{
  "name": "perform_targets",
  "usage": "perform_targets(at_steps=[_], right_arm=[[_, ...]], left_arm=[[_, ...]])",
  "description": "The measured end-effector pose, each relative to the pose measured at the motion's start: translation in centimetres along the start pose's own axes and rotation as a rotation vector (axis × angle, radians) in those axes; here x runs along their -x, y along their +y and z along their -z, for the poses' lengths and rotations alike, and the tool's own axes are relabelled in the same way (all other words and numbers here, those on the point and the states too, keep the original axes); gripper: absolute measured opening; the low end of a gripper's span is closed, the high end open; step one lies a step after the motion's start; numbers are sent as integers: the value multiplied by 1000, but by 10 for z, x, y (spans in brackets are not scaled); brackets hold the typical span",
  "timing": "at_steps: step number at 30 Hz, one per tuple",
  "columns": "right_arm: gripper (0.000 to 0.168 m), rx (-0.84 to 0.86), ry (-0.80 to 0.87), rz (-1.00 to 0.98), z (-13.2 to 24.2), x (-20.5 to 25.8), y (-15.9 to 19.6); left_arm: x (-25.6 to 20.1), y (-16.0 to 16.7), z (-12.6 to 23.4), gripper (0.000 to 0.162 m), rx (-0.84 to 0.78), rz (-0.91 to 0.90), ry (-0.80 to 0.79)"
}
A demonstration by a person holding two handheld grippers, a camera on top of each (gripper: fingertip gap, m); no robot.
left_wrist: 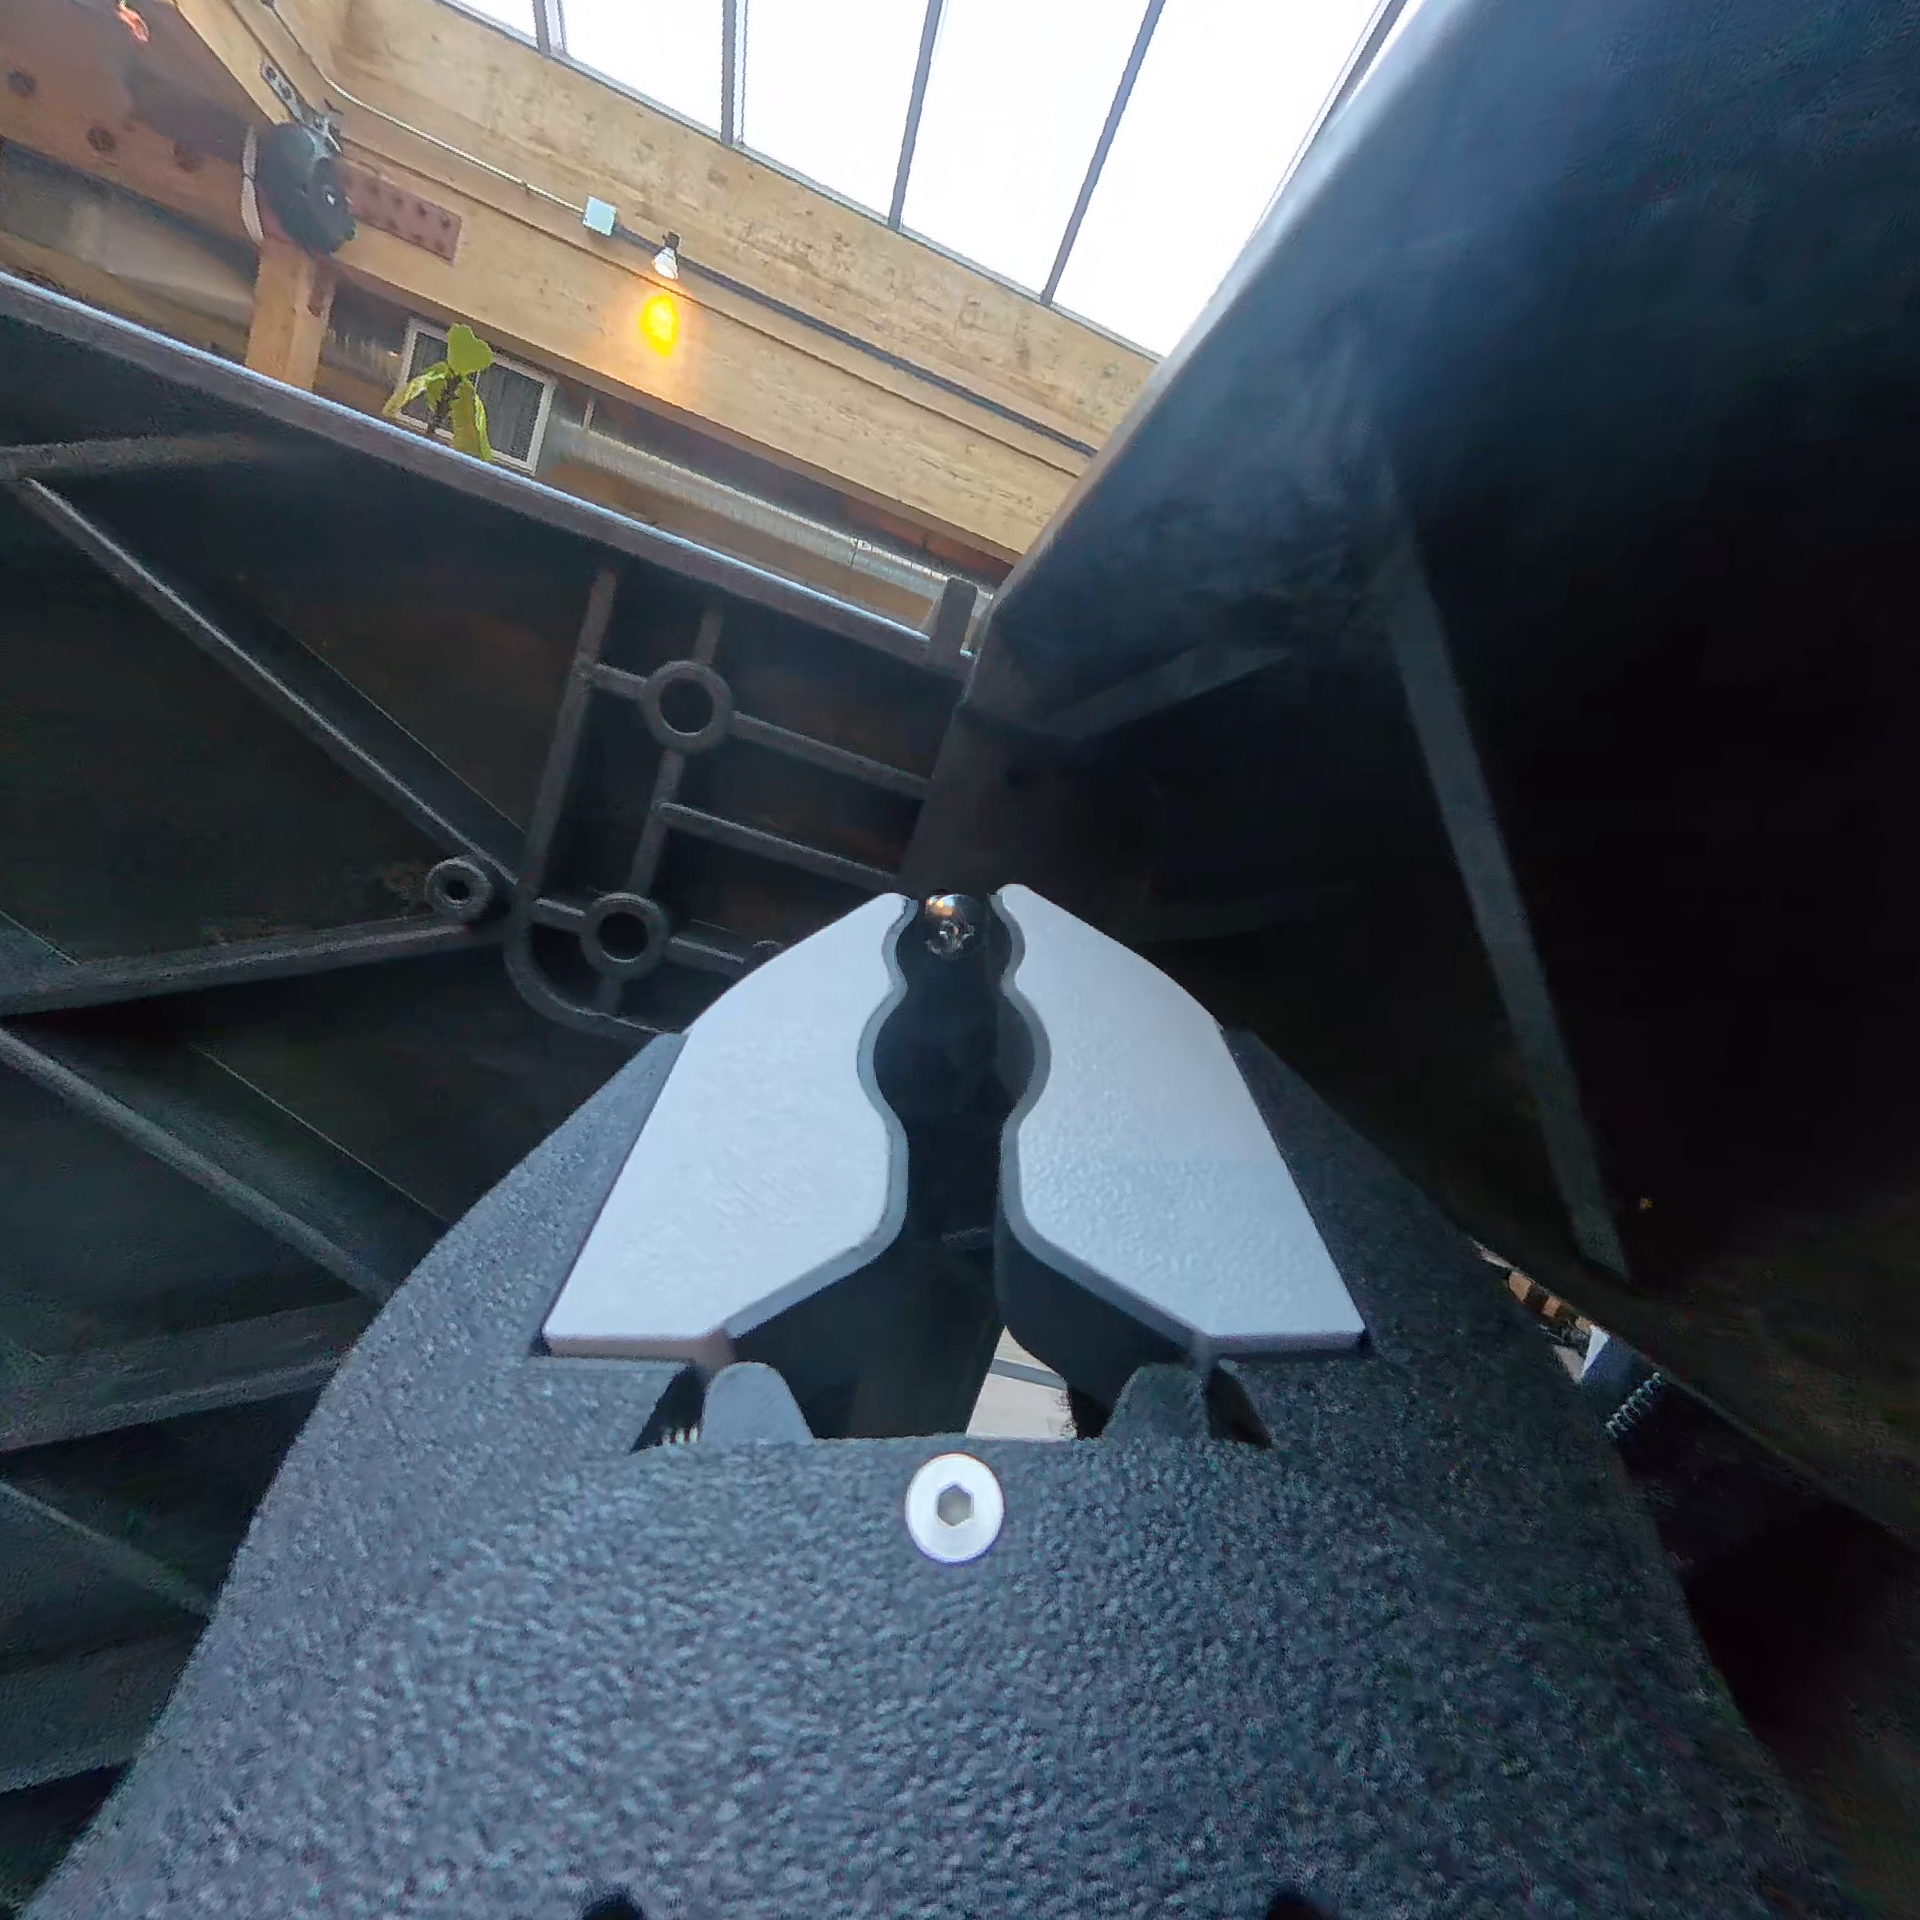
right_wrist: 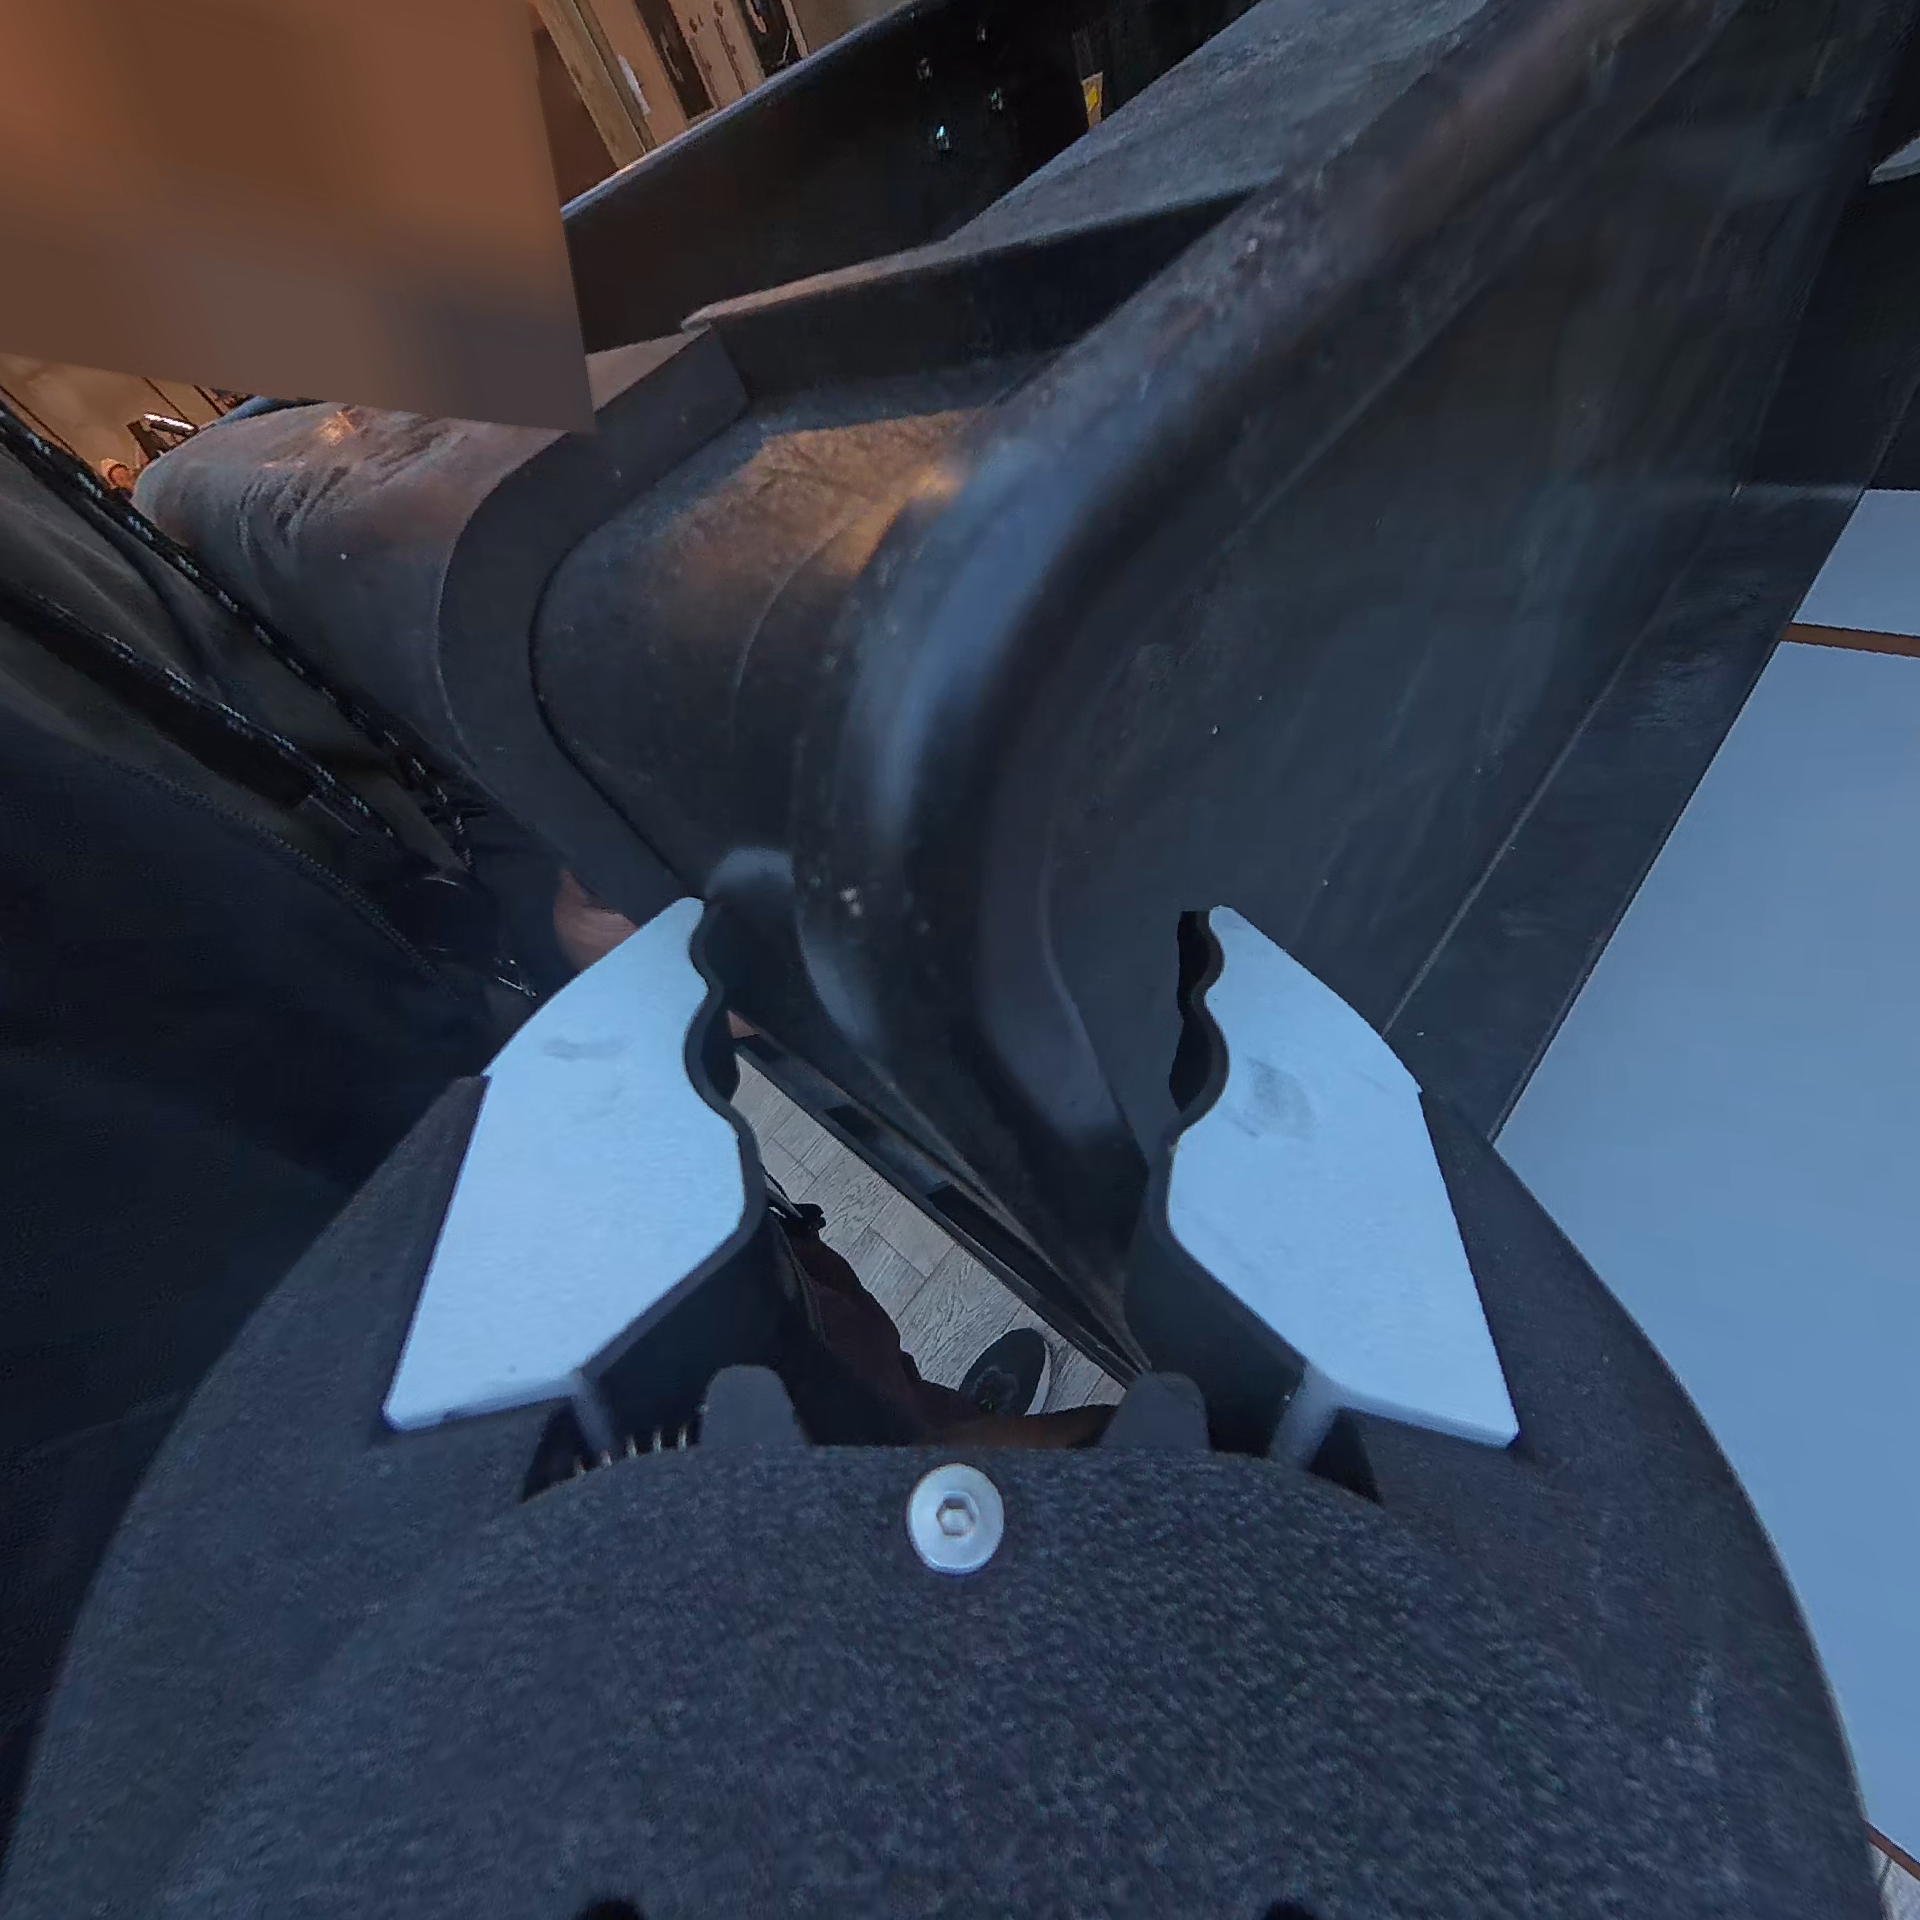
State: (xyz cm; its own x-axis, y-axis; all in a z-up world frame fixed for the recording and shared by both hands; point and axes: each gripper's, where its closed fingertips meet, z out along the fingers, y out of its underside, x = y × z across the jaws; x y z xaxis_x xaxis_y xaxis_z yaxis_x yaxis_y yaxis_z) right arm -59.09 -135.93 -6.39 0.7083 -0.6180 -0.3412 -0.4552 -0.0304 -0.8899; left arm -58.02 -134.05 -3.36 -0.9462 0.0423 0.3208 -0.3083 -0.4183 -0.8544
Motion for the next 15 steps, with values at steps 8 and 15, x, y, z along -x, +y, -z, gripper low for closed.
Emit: perform_targets(at_steps=[8,15], right_arm=[[85,1,2,-1,0,0,0],[85,2,1,0,0,0,-1]], left_arm=[[0,5,-2,12,25,-22,-18],[2,4,-1,12,4,-127,20]])
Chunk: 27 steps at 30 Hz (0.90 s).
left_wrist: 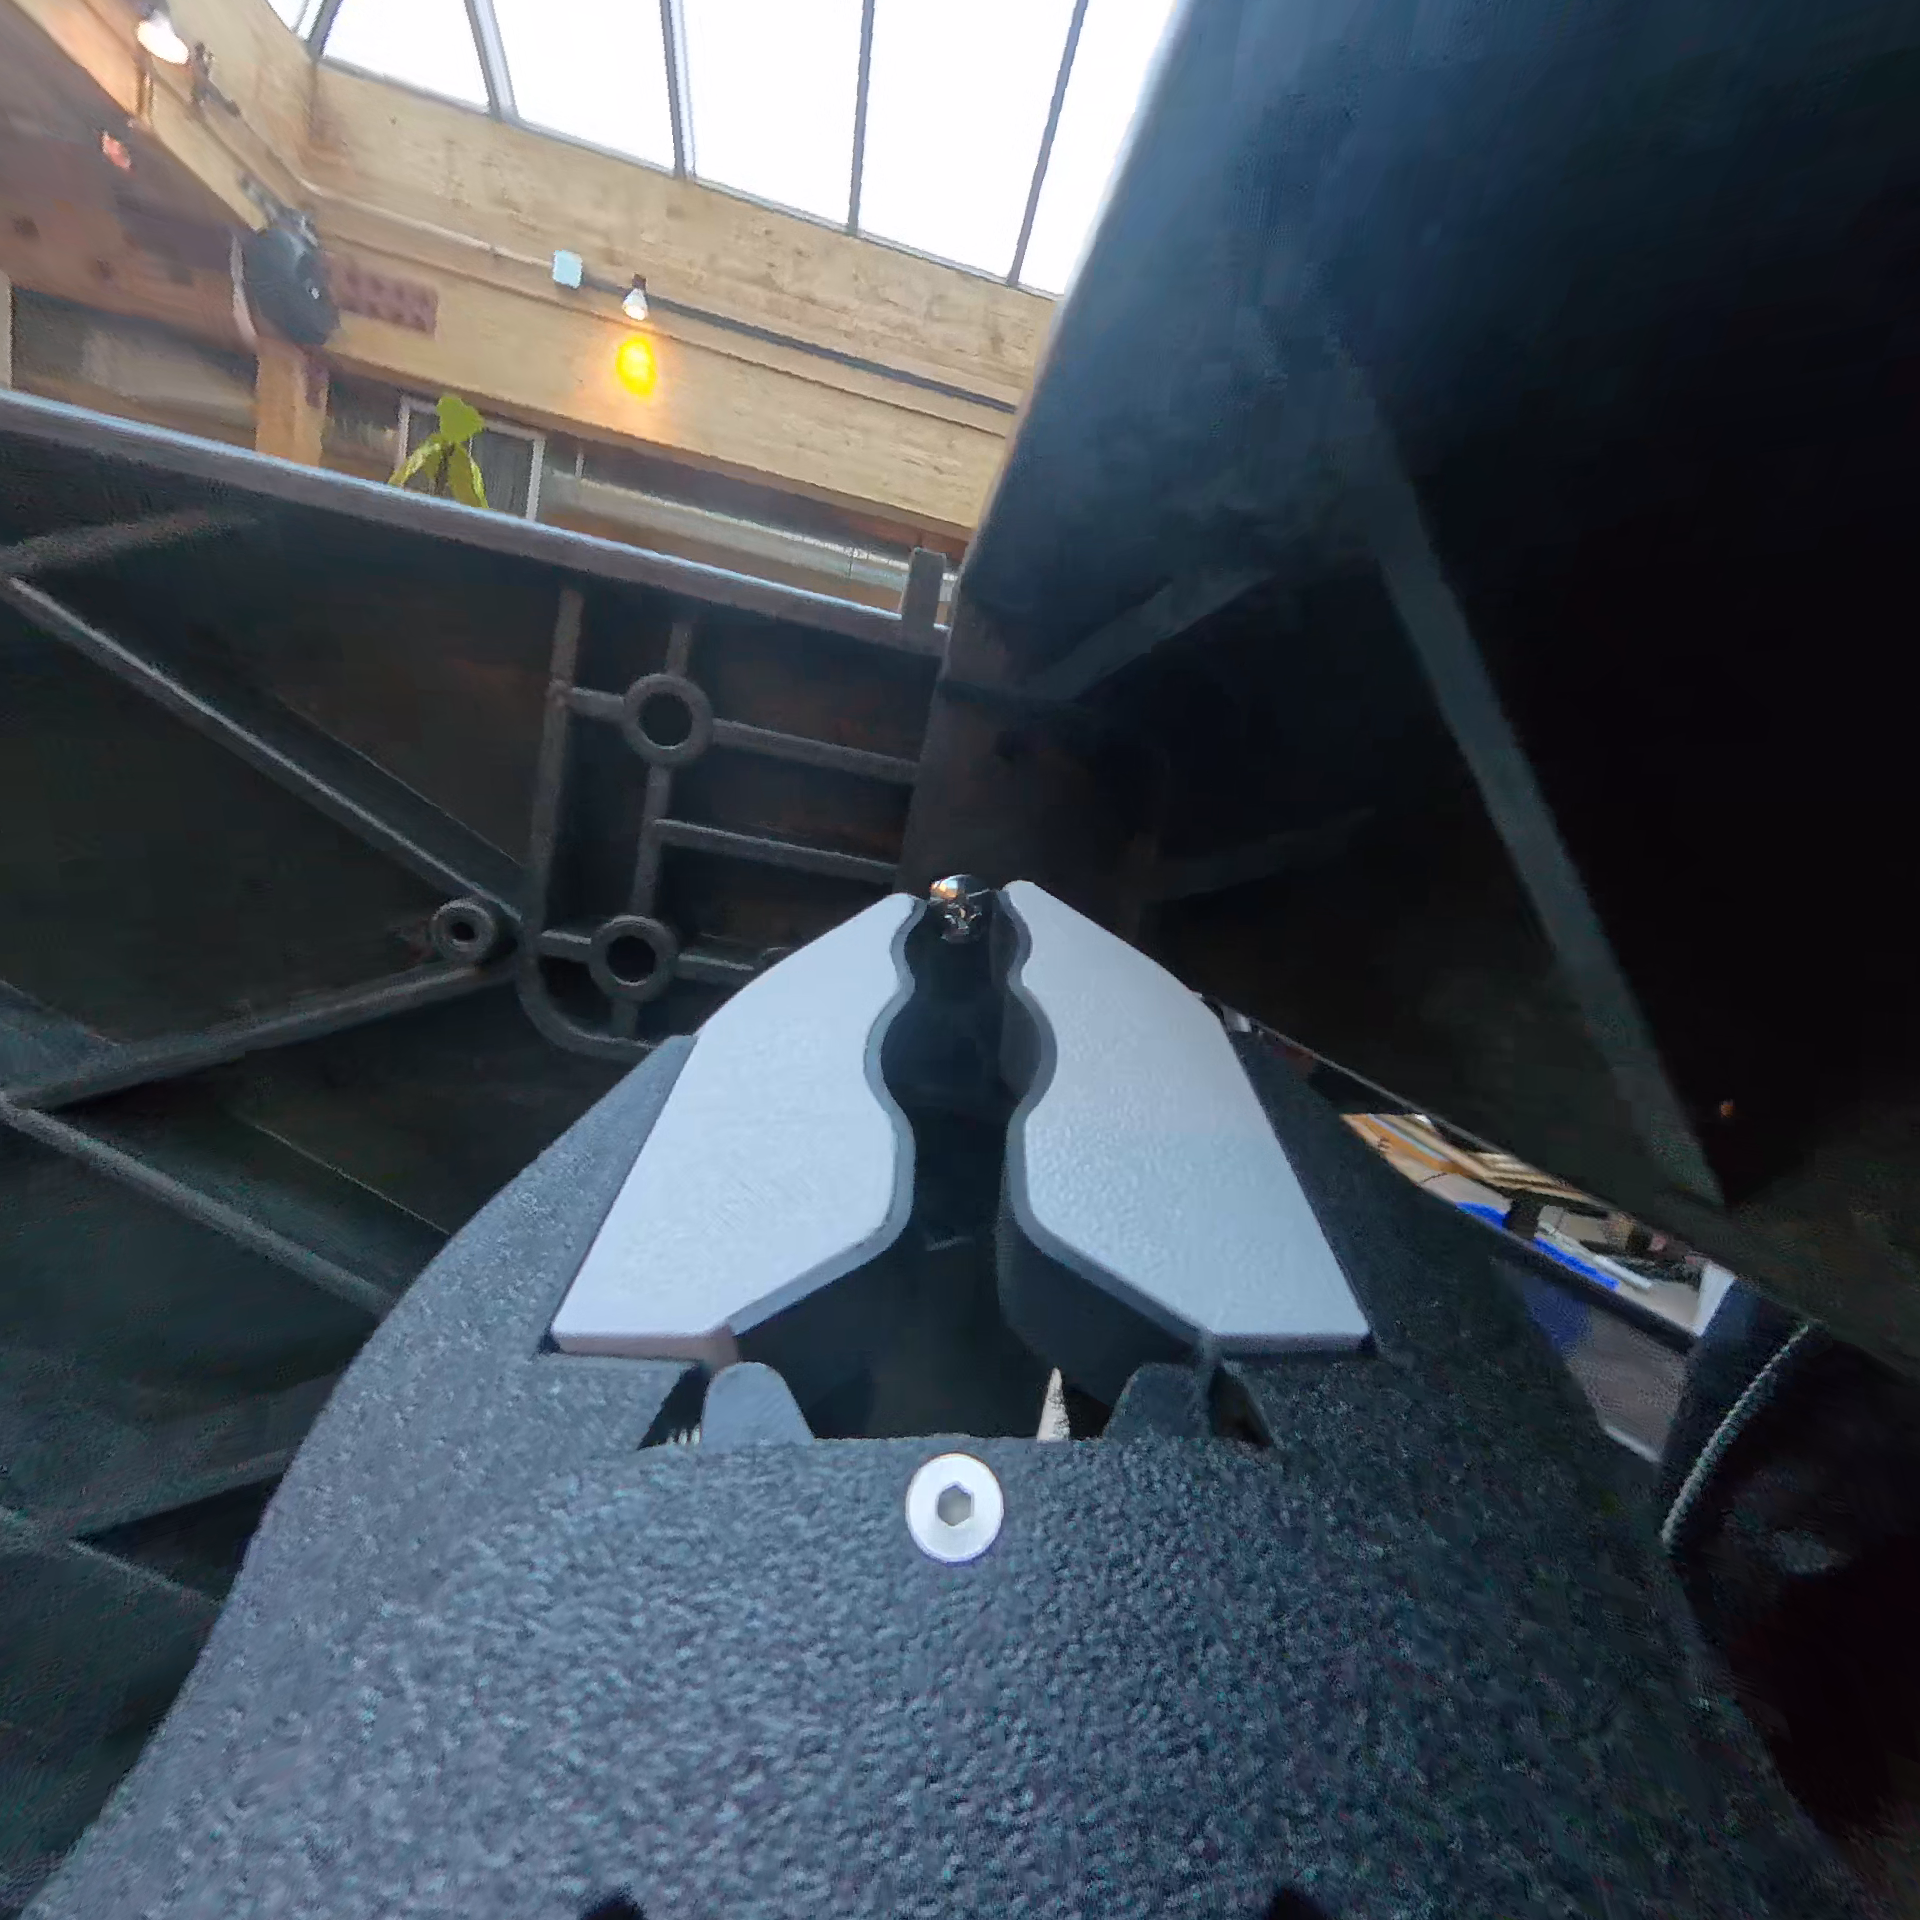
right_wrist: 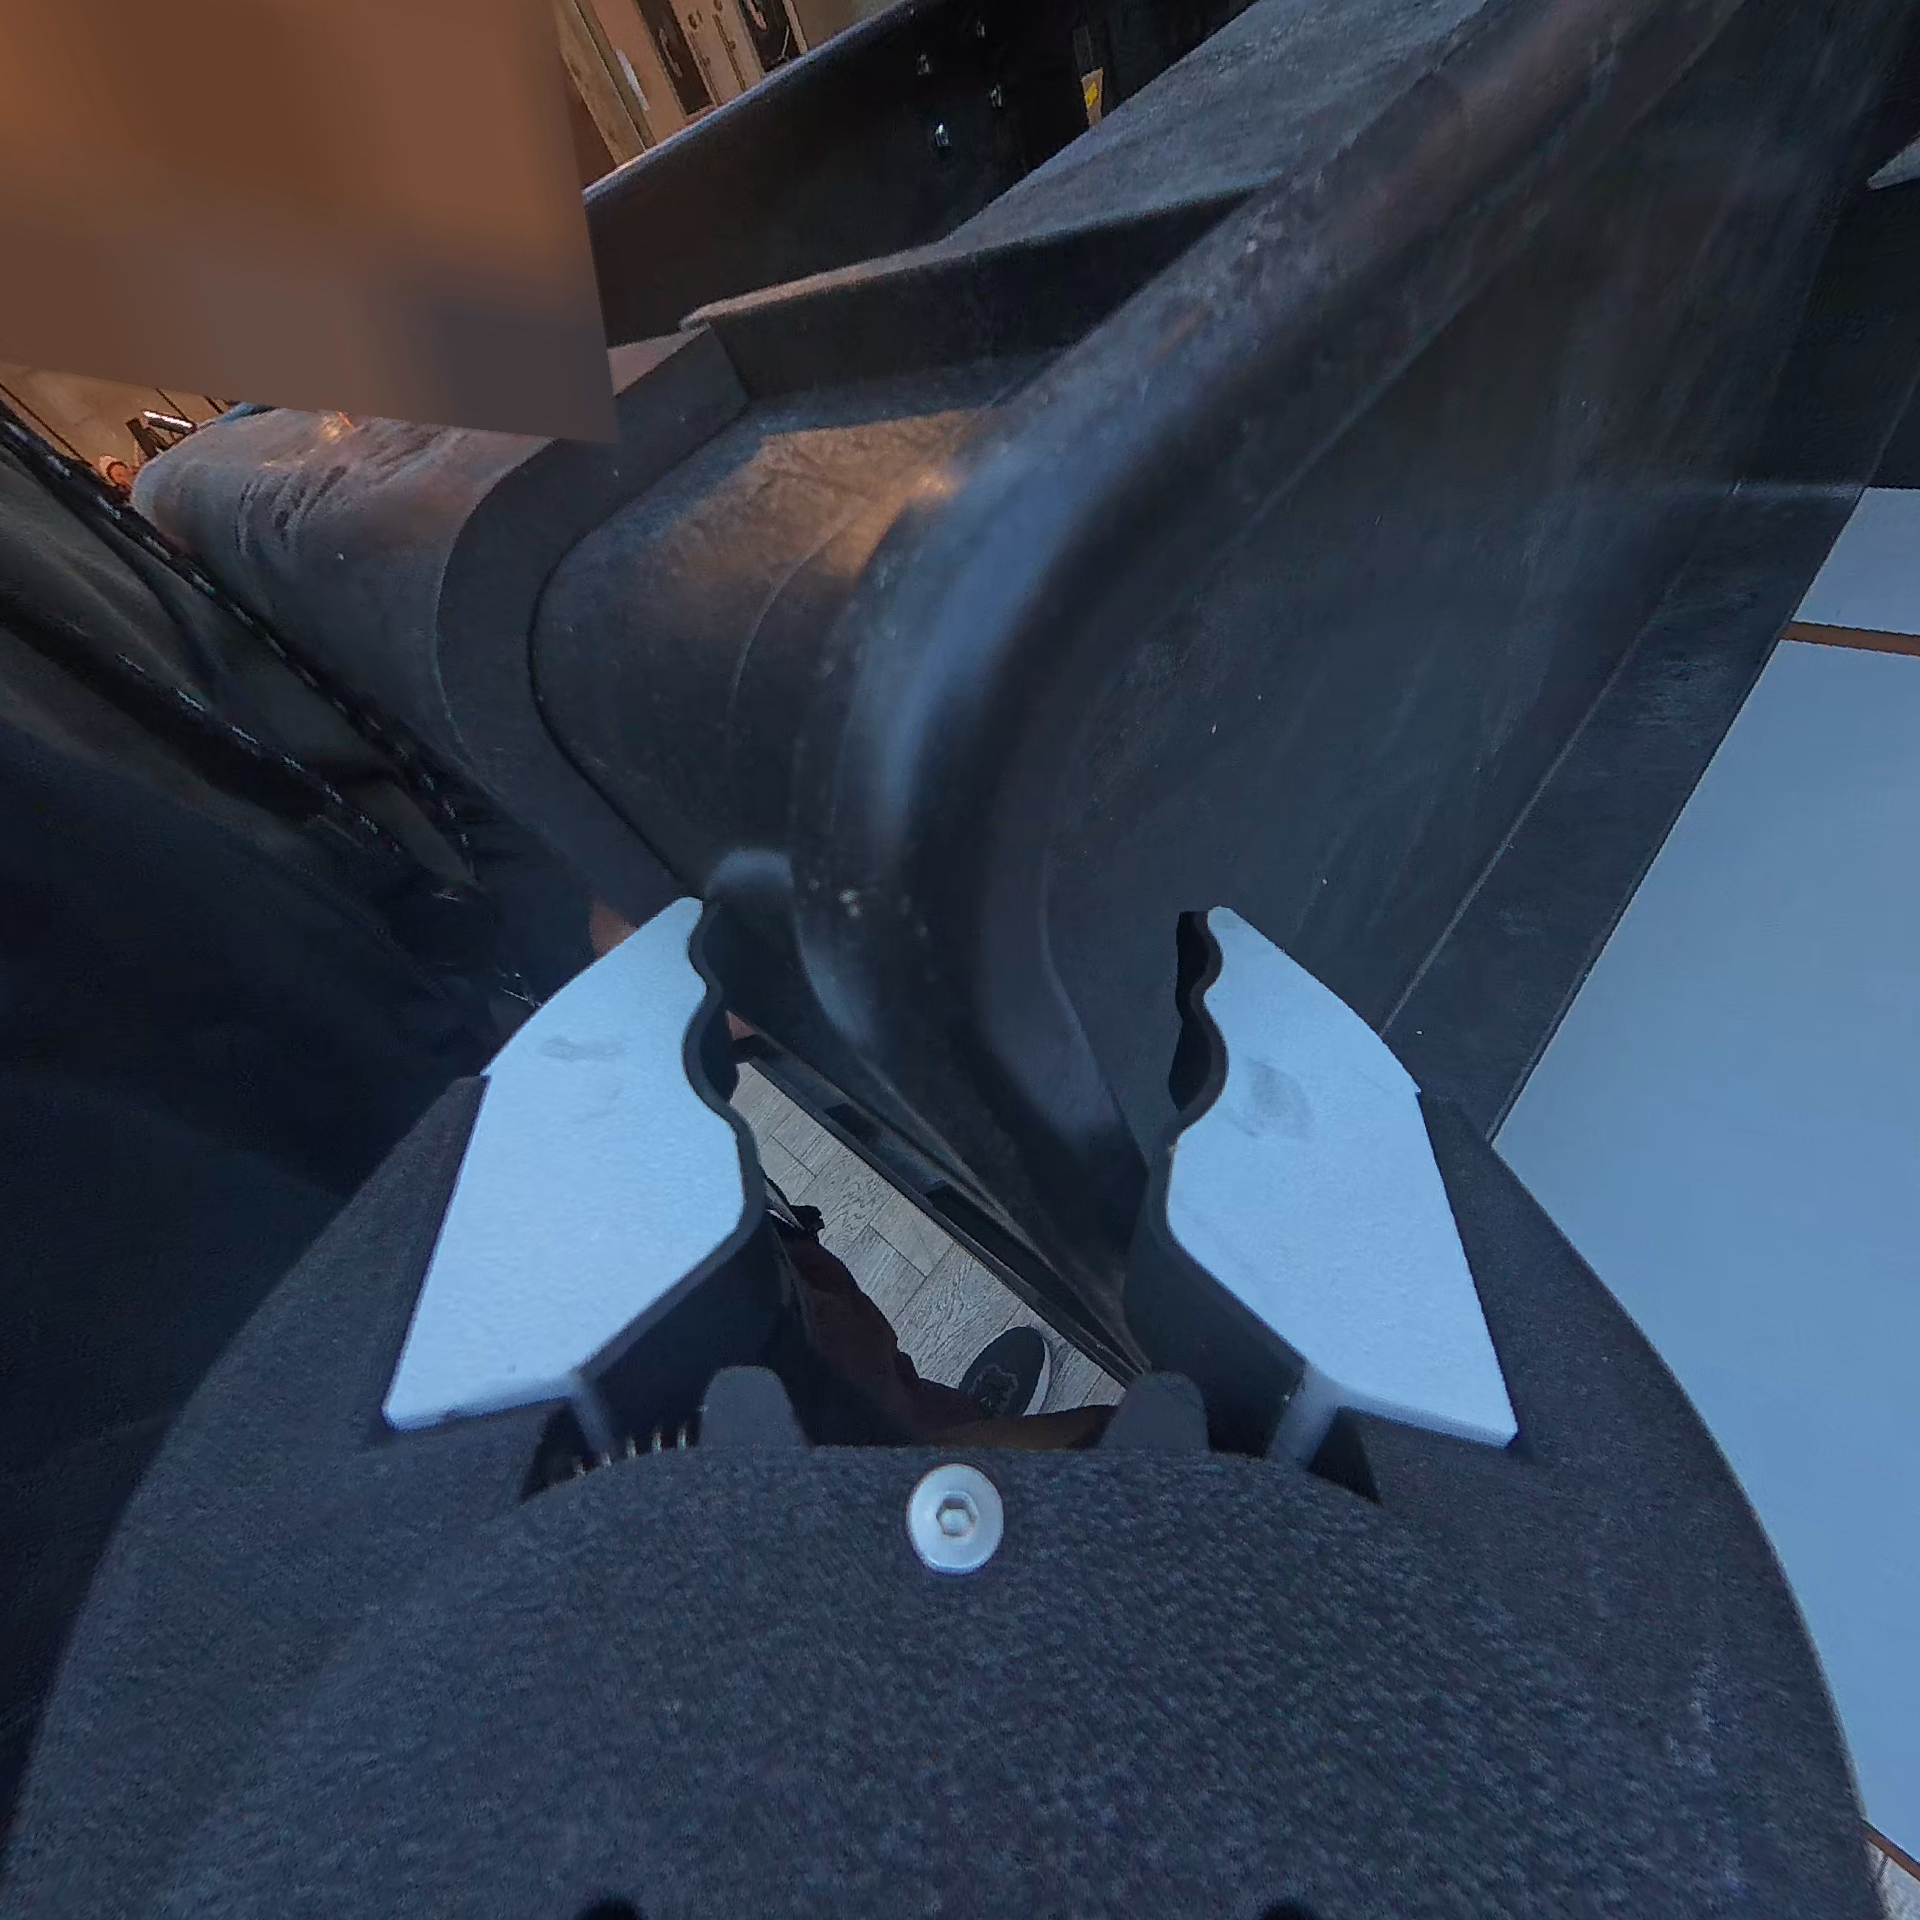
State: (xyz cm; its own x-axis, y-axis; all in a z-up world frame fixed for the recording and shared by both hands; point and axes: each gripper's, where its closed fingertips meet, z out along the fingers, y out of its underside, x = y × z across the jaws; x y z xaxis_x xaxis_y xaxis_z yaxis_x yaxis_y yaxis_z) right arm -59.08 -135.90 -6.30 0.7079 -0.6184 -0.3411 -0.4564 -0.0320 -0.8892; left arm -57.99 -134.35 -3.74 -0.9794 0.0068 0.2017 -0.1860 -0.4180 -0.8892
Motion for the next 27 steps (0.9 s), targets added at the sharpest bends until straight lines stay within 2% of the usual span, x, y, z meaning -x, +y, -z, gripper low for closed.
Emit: perform_targets(at_steps=[11,18,24,27], right_arm=[[85,6,-3,-2,0,0,0],[85,18,1,-6,0,0,0],[85,27,-4,-7,0,1,0],[85,27,-2,-8,0,0,0]], left_arm=[[0,0,0,11,38,-324,90],[-4,-5,5,19,-37,-22,24],[3,-4,1,21,0,94,-13],[-1,-4,-1,13,7,89,-7]])
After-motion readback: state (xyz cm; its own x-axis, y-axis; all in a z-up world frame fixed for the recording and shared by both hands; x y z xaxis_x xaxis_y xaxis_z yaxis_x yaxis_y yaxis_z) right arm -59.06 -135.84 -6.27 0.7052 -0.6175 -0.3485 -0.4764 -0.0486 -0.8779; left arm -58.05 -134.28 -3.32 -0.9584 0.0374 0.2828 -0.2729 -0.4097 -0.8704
